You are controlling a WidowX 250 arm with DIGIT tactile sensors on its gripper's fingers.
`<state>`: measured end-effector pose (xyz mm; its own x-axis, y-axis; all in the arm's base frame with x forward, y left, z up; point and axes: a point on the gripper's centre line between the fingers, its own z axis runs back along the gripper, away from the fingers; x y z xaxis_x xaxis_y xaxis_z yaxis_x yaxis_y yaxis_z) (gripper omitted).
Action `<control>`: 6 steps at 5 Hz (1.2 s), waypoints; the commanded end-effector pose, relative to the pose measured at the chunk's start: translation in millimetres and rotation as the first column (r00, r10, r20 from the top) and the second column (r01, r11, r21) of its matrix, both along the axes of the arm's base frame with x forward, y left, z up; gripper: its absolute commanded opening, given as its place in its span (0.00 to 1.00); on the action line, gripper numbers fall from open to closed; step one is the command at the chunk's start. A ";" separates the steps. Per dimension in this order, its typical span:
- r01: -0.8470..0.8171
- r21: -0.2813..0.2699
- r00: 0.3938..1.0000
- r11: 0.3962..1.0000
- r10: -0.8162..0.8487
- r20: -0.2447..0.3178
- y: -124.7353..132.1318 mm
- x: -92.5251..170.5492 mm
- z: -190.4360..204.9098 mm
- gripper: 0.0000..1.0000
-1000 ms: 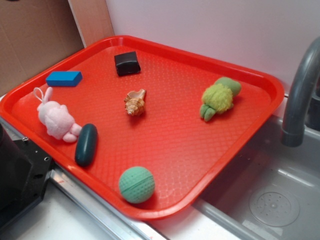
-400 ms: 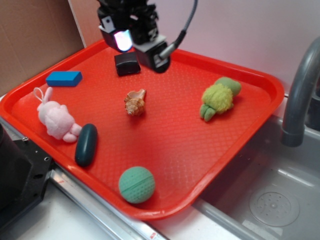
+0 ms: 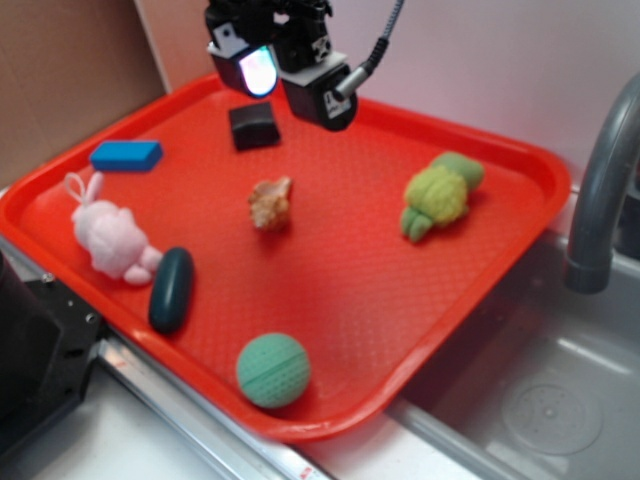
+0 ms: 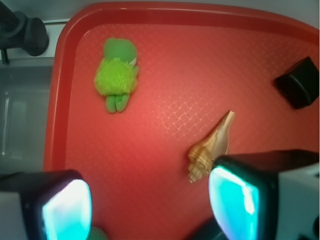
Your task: Grab the green animal.
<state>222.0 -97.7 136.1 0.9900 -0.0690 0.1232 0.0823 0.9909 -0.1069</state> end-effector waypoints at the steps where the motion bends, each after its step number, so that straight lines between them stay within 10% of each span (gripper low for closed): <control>1: -0.131 -0.071 0.990 0.989 0.135 0.051 -27.9 72.7 -40.8 1.00; 3: -0.206 -0.108 0.978 0.972 0.207 -0.007 -55.6 102.7 -83.2 1.00; 4: -0.210 -0.071 0.976 0.975 0.205 -0.066 -58.5 108.6 -97.1 0.77; 5: -0.194 -0.055 0.979 0.979 0.190 -0.080 -56.1 106.7 -94.2 0.00; 6: -0.053 -0.015 0.997 0.998 0.052 -0.055 -52.5 93.4 -60.2 0.00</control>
<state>305.2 -146.4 44.2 0.9998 -0.0051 -0.0169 0.0035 0.9955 -0.0946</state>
